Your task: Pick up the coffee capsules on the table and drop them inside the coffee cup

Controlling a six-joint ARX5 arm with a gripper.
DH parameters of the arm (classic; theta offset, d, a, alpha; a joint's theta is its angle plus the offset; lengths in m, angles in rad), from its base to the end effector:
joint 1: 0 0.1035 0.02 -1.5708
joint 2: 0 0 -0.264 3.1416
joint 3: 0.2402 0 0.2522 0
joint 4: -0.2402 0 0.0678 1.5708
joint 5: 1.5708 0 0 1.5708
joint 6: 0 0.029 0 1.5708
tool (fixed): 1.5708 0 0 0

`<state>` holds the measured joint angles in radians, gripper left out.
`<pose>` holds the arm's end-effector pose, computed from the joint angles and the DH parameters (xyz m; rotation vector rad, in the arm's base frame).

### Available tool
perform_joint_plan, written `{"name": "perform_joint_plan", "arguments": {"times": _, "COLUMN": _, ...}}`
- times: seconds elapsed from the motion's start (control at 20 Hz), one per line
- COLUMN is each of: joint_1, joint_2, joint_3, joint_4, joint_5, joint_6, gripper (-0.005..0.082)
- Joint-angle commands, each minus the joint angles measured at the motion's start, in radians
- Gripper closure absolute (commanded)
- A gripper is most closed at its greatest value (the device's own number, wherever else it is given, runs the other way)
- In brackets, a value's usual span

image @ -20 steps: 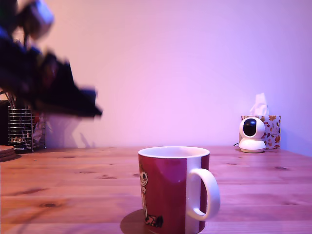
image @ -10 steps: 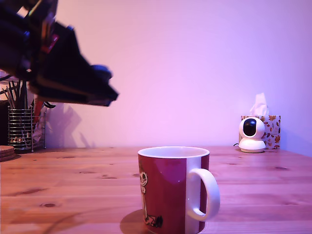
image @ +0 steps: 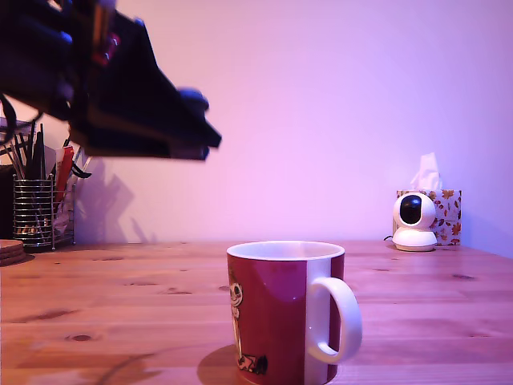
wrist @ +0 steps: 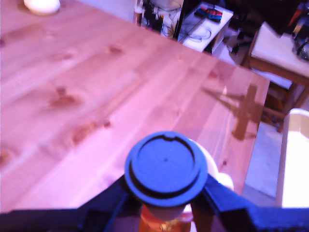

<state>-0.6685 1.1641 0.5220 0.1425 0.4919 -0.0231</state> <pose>0.1717 -0.1531 0.2026 0.0266 0.5392 -1.1288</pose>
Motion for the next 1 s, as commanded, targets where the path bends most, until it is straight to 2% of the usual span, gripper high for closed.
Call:
{"name": "perform_joint_plan", "arguments": {"times": 0.0, "joint_1": -0.02, "joint_2": 0.052, "joint_3": 0.054, "joint_4": 0.011, "joint_5": 0.001, "joint_6": -0.004, "gripper": 0.0592}}
{"name": "perform_joint_plan", "arguments": {"times": 0.15, "joint_1": -0.051, "joint_2": 0.129, "joint_3": 0.145, "joint_4": -0.048, "joint_5": 0.001, "joint_6": -0.003, "gripper": 0.0592}}
{"name": "perform_joint_plan", "arguments": {"times": 0.45, "joint_1": -0.098, "joint_2": 0.247, "joint_3": 0.346, "joint_4": -0.323, "joint_5": -0.002, "joint_6": 0.059, "gripper": 0.0592}}
{"name": "perform_joint_plan", "arguments": {"times": 0.65, "joint_1": -0.117, "joint_2": 0.33, "joint_3": 0.406, "joint_4": -0.417, "joint_5": -0.005, "joint_6": 0.085, "gripper": 0.0592}}
{"name": "perform_joint_plan", "arguments": {"times": 0.9, "joint_1": -0.14, "joint_2": 0.368, "joint_3": 0.408, "joint_4": -0.462, "joint_5": -0.069, "joint_6": 0.124, "gripper": 0.0592}}
{"name": "perform_joint_plan", "arguments": {"times": 0.95, "joint_1": -0.145, "joint_2": 0.368, "joint_3": 0.408, "joint_4": -0.468, "joint_5": -0.08, "joint_6": 0.155, "gripper": 0.0592}}
